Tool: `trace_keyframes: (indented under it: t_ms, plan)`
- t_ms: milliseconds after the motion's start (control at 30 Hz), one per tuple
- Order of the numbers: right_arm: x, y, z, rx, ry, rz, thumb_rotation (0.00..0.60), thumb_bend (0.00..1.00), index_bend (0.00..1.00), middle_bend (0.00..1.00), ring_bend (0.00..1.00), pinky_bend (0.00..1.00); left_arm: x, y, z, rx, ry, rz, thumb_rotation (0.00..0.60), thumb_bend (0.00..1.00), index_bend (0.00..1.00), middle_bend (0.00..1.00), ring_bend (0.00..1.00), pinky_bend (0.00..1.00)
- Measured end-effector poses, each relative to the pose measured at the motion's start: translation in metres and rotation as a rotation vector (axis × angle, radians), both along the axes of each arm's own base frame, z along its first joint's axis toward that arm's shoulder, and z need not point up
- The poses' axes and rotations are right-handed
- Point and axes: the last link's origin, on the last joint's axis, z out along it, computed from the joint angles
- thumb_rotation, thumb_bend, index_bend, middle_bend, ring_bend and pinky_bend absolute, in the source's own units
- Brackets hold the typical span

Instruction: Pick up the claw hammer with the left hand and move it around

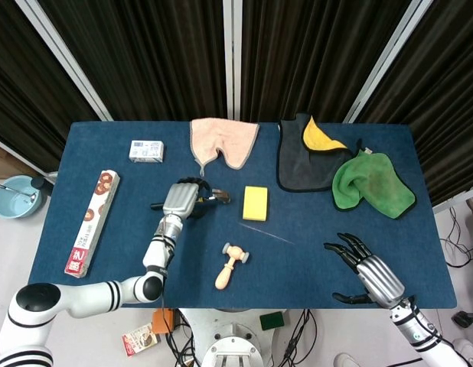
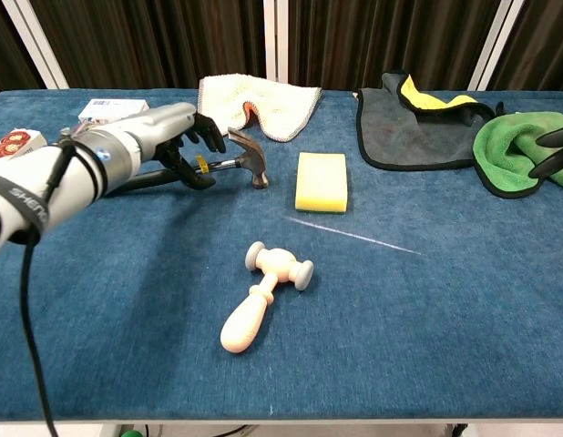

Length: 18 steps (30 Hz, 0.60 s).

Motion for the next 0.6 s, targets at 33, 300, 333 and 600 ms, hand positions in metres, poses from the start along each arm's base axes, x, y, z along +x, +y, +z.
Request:
trace_keyframes:
  t_ms: [33,300,333,600]
  plan:
    - [0.0,0.0,0.0,-0.001,-0.001,-0.001,0.6,0.11,0.13,0.18,0.0,0.06,0.001,0.0,-0.001,0.0,0.001,0.0,0.6,0.32,0.35,0.3,0.22,0.24]
    - [-0.003,0.0,0.0,0.0,-0.003,-0.012,0.6,0.11,0.13,0.18,0.0,0.06,0.002,0.001,-0.011,-0.011,0.049,-0.002,0.6,0.41,0.38,0.35,0.26,0.26]
    - [-0.003,0.0,0.001,0.0,-0.003,-0.013,0.6,0.11,0.13,0.18,0.0,0.06,0.001,0.002,-0.012,-0.01,0.058,-0.003,0.6,0.43,0.38,0.36,0.26,0.27]
    - [-0.005,-0.001,0.001,0.001,-0.006,-0.021,0.6,0.11,0.13,0.18,0.0,0.06,-0.002,-0.001,-0.014,-0.026,0.085,-0.016,0.6,0.5,0.39,0.37,0.27,0.27]
